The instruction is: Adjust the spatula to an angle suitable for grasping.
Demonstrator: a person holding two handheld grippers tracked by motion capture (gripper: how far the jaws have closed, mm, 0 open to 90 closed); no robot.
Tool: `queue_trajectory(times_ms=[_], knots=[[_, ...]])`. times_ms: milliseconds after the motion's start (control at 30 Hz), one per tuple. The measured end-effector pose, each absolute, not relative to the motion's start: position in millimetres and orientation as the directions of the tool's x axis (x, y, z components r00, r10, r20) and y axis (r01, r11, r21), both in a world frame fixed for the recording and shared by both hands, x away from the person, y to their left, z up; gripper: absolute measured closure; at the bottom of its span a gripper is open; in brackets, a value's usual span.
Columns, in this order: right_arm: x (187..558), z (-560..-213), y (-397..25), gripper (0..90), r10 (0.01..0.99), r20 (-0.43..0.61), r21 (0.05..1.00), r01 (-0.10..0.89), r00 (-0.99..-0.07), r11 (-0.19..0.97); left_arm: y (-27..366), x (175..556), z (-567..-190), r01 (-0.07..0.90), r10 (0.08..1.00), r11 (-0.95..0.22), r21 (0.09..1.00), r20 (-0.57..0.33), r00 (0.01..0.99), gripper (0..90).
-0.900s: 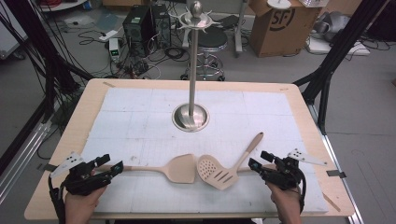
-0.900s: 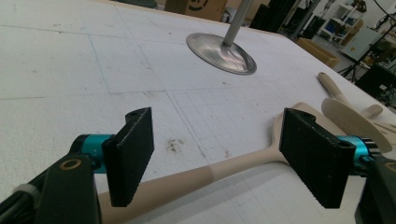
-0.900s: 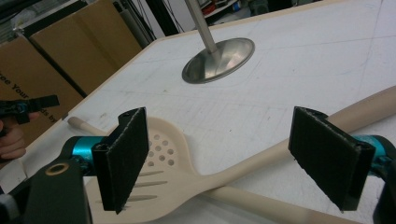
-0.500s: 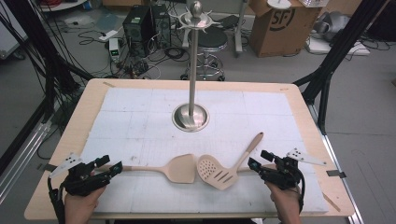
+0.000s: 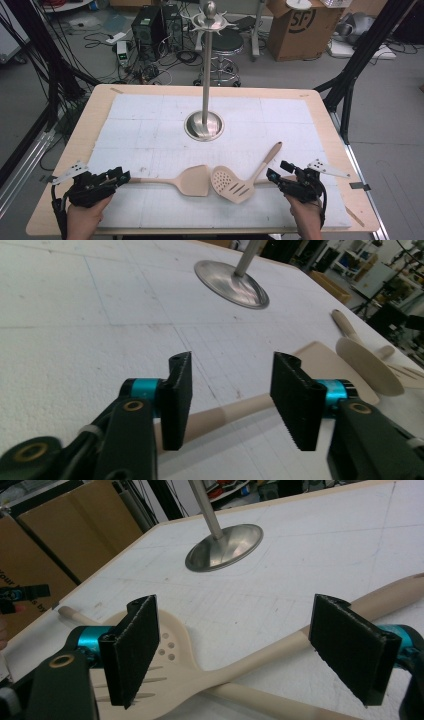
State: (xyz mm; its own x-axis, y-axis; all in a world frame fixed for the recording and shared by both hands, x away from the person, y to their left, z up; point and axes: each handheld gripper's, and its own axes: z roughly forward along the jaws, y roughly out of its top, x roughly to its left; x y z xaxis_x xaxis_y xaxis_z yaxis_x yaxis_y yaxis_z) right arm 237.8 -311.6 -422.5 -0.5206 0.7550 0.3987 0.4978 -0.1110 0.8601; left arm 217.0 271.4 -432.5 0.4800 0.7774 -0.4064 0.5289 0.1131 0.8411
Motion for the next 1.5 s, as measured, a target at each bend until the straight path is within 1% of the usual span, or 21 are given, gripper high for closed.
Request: queue_trajectory(times_ms=[33,233,400,533,633,933,1033,1100,1167,1233,1400,1500], knots=[[237.9,-423.0,-311.8,19.5,0.755,0.399,0.86,0.499,-0.52,-0.111,272.8,214.9,-432.4,0.533,0.776,0.093,0.841,-0.397,0.491,56.6],[237.4,-422.4,-310.7,19.7,0.759,0.391,0.862,0.495,-0.522,-0.104,280.7,206.3,-433.8,0.535,0.775,0.077,0.841,-0.388,0.498,68.2],[237.8,-422.7,-311.7,19.8,0.758,0.39,0.864,0.492,-0.523,-0.105,292.5,202.4,-436.7,0.546,0.765,0.079,0.834,-0.402,0.503,84.3],[238.0,-423.6,-312.6,19.8,0.755,0.398,0.859,0.5,-0.521,-0.108,300.6,198.4,-442.5,0.559,0.77,0.069,0.826,-0.4,0.497,88.5],[236.9,-422.4,-312.5,19.8,0.757,0.399,0.86,0.499,-0.518,-0.111,303.5,197.6,-446.7,0.571,0.764,0.078,0.817,-0.417,0.492,89.7],[236.9,-423.0,-313.6,20.3,0.761,0.396,0.859,0.5,-0.513,-0.11,308.7,198.8,-461.8,0.628,0.767,0.058,0.776,-0.437,0.469,89.7],[237.6,-423.3,-313.4,21.8,0.756,0.396,0.86,0.5,-0.522,-0.105,307.0,198.8,-461.4,0.629,0.773,0.051,0.776,-0.429,0.467,89.6],[237.9,-423.7,-313.1,21.9,0.755,0.396,0.859,0.502,-0.523,-0.103,304.6,198.3,-460.9,0.632,0.795,0.046,0.773,-0.411,0.445,89.7],[237.3,-423.2,-313.3,21.9,0.756,0.396,0.859,0.501,-0.522,-0.104,301.2,198.4,-461.1,0.628,0.792,0.034,0.778,-0.404,0.457,89.8],[236.5,-422.7,-313.9,22.0,0.754,0.396,0.861,0.498,-0.524,-0.106,297.4,200.6,-463.3,0.654,0.769,0.026,0.756,-0.433,0.47,89.8],[235.4,-422.1,-315.9,22.0,0.755,0.4,0.86,0.497,-0.519,-0.114,291.2,209.7,-469.0,0.693,0.786,-0.005,0.721,-0.425,0.449,89.8],[235.1,-422.2,-316.0,22.0,0.756,0.399,0.861,0.496,-0.518,-0.114,288.9,213.8,-468.4,0.699,0.792,0.002,0.715,-0.428,0.436,89.9]])
